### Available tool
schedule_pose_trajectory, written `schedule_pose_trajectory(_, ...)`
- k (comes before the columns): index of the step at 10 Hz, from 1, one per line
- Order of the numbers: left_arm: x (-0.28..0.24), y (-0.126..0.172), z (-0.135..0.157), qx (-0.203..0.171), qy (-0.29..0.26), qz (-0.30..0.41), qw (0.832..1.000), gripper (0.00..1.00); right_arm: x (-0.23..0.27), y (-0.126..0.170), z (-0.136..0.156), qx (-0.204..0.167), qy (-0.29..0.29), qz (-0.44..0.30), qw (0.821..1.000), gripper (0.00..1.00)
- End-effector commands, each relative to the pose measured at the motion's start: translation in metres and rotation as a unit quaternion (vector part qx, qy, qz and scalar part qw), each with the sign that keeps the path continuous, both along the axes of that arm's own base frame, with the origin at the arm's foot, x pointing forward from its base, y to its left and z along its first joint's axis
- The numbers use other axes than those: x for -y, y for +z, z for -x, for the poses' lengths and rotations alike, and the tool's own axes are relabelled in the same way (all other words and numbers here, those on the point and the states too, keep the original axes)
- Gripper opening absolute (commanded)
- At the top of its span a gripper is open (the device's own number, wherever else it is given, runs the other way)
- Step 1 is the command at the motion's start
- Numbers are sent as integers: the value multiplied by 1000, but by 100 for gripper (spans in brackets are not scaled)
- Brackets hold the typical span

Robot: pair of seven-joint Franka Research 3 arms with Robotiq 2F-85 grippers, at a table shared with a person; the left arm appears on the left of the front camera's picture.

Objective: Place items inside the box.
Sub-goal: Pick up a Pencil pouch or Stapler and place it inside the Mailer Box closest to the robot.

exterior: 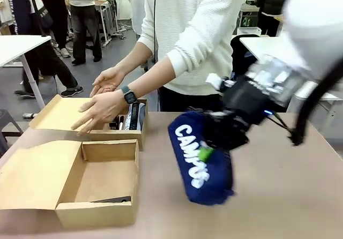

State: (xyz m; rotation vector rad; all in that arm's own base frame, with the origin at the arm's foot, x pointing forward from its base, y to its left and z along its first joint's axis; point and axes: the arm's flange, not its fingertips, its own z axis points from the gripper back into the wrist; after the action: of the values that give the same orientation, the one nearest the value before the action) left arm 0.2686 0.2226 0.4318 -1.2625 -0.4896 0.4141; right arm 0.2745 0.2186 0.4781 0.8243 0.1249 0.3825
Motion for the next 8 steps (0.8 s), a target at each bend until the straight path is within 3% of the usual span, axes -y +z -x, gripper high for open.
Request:
schedule_pose_trajectory(1, -1, 0, 1, 11, -3, 2, 1000, 100, 70, -24, 28, -21, 27, -104, 994, 0)
schedule_pose_trajectory(3, -1, 0, 1, 11, -3, 2, 1000, 100, 84, -34, 46, 0, 6, -126, 992, 0)
schedule_pose_trajectory(4, -1, 0, 1, 11, -3, 2, 1000, 100, 83, -37, 41, -20, -7, -122, 992, 0)
schedule_pose_trajectory(5, -1, 0, 1, 11, -3, 2, 1000, 100, 78, -36, 32, -47, -33, -120, 991, 0)
schedule_pose_trajectory(6, -1, 0, 1, 11, -3, 2, 1000, 100, 87, 1, 1, -9, 11, -117, 993, 0)
schedule_pose_trajectory(8, -1, 0, 1, 11, -3, 2, 1000, 100, 89, -8, -4, -26, -7, -109, 994, 6)
